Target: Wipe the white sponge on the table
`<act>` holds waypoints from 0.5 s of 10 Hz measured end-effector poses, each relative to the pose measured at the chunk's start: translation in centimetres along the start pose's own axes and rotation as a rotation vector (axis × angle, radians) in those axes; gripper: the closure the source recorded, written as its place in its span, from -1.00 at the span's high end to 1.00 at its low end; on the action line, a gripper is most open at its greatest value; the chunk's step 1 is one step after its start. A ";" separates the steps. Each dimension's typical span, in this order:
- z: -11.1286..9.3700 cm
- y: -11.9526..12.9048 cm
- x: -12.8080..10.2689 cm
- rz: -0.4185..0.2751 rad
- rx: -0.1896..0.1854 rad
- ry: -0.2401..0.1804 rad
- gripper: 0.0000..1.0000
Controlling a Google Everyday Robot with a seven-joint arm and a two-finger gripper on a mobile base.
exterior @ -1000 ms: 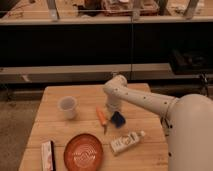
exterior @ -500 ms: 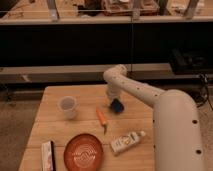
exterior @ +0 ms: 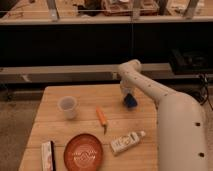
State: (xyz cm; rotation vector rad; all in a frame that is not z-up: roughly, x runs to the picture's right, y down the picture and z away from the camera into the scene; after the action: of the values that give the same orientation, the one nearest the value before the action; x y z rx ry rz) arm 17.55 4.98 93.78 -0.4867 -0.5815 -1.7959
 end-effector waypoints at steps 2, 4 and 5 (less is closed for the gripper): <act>-0.4 3.8 -2.3 0.078 -0.024 -0.014 -1.00; -0.2 5.8 -5.8 0.138 -0.040 -0.032 -1.00; 0.0 6.0 -7.3 0.152 -0.045 -0.041 -1.00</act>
State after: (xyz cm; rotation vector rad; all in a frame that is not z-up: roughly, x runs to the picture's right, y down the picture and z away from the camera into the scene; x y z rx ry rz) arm 25.41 8.97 90.31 -0.5837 -0.5196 -1.6606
